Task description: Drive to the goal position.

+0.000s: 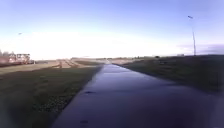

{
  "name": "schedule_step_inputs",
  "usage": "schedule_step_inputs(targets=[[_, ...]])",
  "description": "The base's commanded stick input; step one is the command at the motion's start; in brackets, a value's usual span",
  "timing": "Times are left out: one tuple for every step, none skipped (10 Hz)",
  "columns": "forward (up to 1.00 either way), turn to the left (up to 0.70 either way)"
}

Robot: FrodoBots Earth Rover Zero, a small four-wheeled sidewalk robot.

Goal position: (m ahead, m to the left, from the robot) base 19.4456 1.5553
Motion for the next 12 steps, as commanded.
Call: schedule_step_inputs(targets=[[1.0, 0.0], [1.0, 0.0], [1.0, 0.0], [1.0, 0.0], [1.0, 0.0], [1.0, 0.0], [1.0, 0.0], [1.0, 0.0], [1.0, 0.0], [1.0, 0.0], [1.0, 0.0], [1.0, 0.0]])
